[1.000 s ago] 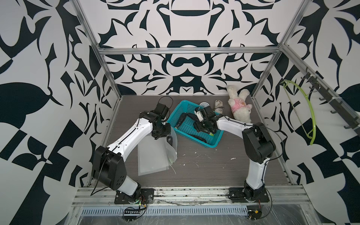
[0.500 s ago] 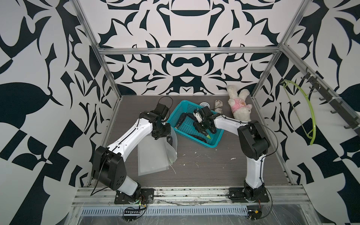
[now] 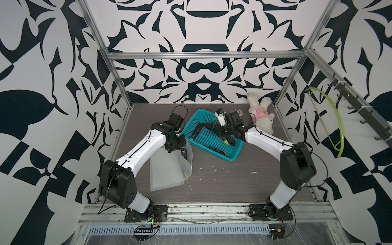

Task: Place the eggplant in a zip-top bag and seal the zipper
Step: Pick up the eggplant from the basket, then place the eggplant in the zipper food storage bag.

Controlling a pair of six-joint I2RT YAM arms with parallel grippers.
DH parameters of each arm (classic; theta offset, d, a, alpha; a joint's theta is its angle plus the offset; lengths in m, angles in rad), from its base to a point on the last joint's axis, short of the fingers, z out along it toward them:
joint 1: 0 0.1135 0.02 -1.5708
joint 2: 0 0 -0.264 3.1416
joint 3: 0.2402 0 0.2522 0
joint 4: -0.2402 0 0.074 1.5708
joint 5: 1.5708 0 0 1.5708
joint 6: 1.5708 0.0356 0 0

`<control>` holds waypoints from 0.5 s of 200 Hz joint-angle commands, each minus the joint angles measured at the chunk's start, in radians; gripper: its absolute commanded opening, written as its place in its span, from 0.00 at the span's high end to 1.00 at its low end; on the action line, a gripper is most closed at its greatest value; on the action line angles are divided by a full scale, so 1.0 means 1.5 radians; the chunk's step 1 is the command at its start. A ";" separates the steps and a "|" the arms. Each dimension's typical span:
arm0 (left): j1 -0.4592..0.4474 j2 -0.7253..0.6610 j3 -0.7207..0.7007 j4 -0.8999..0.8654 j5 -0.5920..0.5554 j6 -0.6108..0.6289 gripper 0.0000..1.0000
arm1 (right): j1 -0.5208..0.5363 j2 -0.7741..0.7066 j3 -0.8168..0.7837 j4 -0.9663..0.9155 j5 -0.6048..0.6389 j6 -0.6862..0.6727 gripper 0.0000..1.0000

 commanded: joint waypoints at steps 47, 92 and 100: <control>0.013 0.040 0.043 -0.037 0.050 -0.010 1.00 | -0.005 -0.185 -0.210 0.428 -0.097 0.218 0.58; 0.053 0.064 0.058 -0.032 0.125 -0.011 1.00 | 0.013 -0.174 -0.268 0.719 -0.178 0.343 0.58; 0.065 0.064 0.051 -0.020 0.148 -0.015 1.00 | 0.021 -0.164 -0.274 0.770 -0.175 0.358 0.58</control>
